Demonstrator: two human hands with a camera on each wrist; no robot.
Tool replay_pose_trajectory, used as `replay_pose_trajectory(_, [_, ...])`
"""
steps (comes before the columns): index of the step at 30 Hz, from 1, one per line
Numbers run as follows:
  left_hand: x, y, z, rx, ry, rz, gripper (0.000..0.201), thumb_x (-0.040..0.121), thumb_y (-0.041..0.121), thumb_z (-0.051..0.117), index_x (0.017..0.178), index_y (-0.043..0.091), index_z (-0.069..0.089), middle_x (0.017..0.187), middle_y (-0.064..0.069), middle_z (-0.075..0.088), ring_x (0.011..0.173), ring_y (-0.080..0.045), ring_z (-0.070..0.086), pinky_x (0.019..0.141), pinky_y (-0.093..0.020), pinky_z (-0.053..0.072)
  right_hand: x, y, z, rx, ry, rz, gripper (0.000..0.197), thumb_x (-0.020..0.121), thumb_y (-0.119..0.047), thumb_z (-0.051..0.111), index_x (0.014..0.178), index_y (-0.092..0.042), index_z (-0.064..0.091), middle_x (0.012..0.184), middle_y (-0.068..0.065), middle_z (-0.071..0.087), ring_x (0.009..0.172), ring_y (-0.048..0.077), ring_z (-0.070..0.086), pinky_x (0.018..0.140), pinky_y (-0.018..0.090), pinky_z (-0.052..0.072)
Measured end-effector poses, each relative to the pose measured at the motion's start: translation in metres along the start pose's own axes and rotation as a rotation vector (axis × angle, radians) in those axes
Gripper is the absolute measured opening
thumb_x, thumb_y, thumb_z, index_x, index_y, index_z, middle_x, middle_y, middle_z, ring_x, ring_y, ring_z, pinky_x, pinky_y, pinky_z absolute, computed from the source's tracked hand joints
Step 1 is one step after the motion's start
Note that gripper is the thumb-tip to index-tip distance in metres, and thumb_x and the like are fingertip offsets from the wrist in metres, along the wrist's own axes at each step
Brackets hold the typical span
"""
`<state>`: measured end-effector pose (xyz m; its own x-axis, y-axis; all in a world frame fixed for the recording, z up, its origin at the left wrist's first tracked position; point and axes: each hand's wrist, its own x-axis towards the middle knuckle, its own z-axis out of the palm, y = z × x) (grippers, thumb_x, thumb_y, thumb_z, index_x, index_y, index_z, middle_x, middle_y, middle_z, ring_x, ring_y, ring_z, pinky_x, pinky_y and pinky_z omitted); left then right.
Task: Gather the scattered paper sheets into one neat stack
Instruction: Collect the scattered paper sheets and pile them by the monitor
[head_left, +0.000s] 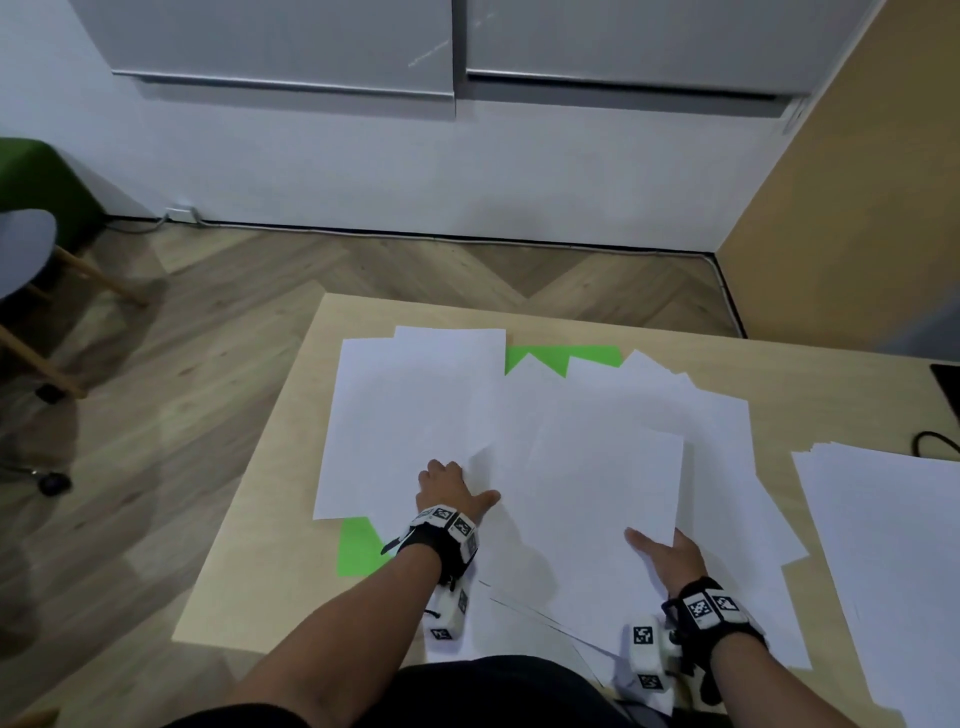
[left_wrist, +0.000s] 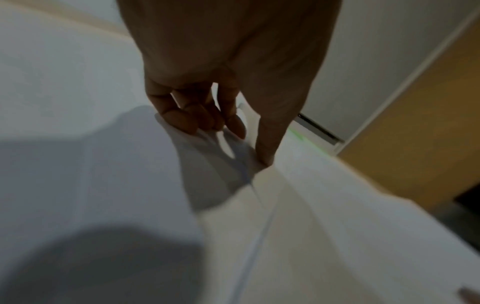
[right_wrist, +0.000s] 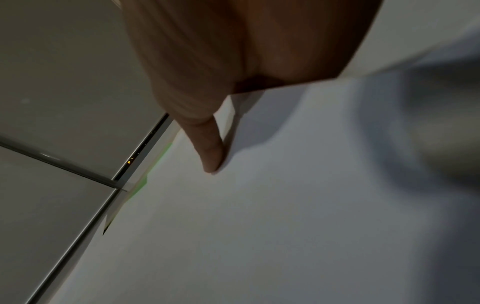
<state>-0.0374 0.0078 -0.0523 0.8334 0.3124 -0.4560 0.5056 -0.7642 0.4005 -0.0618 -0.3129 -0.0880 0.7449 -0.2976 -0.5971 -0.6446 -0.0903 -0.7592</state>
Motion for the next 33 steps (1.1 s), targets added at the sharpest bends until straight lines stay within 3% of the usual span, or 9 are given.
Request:
replay_pose_trajectory(7, [-0.008,0.023,-0.002,-0.345,-0.054,0.068,0.036,0.089,0.027,0.063,0.121,0.01,0.06,0.119,-0.008,0.065,0.097,-0.021,0.06,0.077,-0.022,0.043,0.001,-0.005,0.001,-0.038,0.004,0.033,0.041,0.08,-0.009,0.077,0.119,-0.006,0.064,0.114,0.008,0.067,0.106,0.028,0.063,0.104,0.043,0.044])
replay_pose_trajectory(12, [-0.007,0.03,-0.028,-0.563,0.107,0.06,0.039,0.094,0.028,0.059,0.129,0.012,0.055,0.122,-0.012,0.065,0.109,-0.03,0.063,0.09,-0.033,0.051,0.009,-0.001,-0.007,-0.112,0.037,0.077,0.047,0.072,-0.02,0.079,0.113,-0.005,0.063,0.113,0.011,0.066,0.107,0.03,0.061,0.103,0.046,0.044])
replay_pose_trajectory(18, [0.01,0.025,-0.076,-0.814,0.406,-0.108,0.037,0.1,0.029,0.051,0.13,0.007,0.05,0.123,-0.016,0.061,0.115,-0.034,0.058,0.085,-0.029,0.039,-0.014,-0.02,-0.013,-0.149,0.076,0.022,0.013,0.082,-0.001,0.065,0.094,-0.003,0.061,0.093,0.01,0.062,0.089,0.025,0.055,0.085,0.033,0.042])
replay_pose_trajectory(22, [0.02,0.016,-0.064,-0.829,0.118,-0.182,0.059,0.083,0.038,0.074,0.131,0.014,0.049,0.119,0.004,0.057,0.112,-0.017,0.057,0.093,-0.026,0.041,-0.022,-0.025,-0.009,-0.107,0.046,0.012,0.01,0.079,0.002,0.063,0.088,-0.002,0.061,0.086,0.007,0.06,0.081,0.022,0.052,0.082,0.031,0.041])
replay_pose_trajectory(24, [0.019,0.008,-0.04,-0.698,-0.046,-0.247,0.063,0.075,0.034,0.078,0.129,0.012,0.056,0.124,-0.006,0.065,0.11,-0.025,0.062,0.098,-0.035,0.049,-0.025,-0.024,-0.007,-0.105,0.018,0.008,0.011,0.074,-0.002,0.065,0.085,-0.003,0.063,0.085,0.006,0.062,0.08,0.022,0.054,0.078,0.03,0.043])
replay_pose_trajectory(27, [0.011,0.005,-0.017,-0.626,0.011,-0.338,0.049,0.08,0.024,0.072,0.125,0.008,0.061,0.118,-0.015,0.068,0.109,-0.033,0.064,0.095,-0.034,0.051,-0.038,-0.031,-0.008,-0.081,-0.007,0.005,0.007,0.08,0.004,0.061,0.082,-0.002,0.059,0.079,0.007,0.055,0.072,0.02,0.047,0.063,0.026,0.039])
replay_pose_trajectory(29, [0.007,0.006,-0.016,-0.664,0.015,-0.367,0.043,0.079,0.023,0.071,0.118,0.007,0.061,0.112,-0.015,0.068,0.102,-0.033,0.065,0.089,-0.035,0.053,-0.042,-0.039,-0.01,-0.074,-0.042,0.002,0.015,0.077,0.0,0.063,0.075,-0.007,0.05,0.073,0.006,0.045,0.067,0.021,0.038,0.062,0.027,0.038])
replay_pose_trajectory(30, [0.004,0.008,-0.017,-0.681,-0.017,-0.376,0.041,0.078,0.023,0.072,0.113,0.006,0.058,0.108,-0.014,0.066,0.096,-0.032,0.064,0.082,-0.033,0.053,-0.042,-0.042,-0.01,-0.06,-0.059,0.005,0.023,0.071,-0.004,0.065,0.071,-0.011,0.044,0.071,0.004,0.039,0.066,0.021,0.034,0.058,0.04,0.032])
replay_pose_trajectory(33, [0.0,0.011,-0.02,-0.655,-0.149,-0.301,0.045,0.067,0.03,0.074,0.099,0.002,0.058,0.088,-0.011,0.063,0.077,-0.027,0.059,0.061,-0.026,0.043,-0.034,-0.05,-0.006,-0.028,-0.083,0.026,0.032,0.06,-0.01,0.064,0.063,-0.02,0.034,0.067,0.003,0.032,0.072,0.02,0.029,0.067,0.038,0.024])
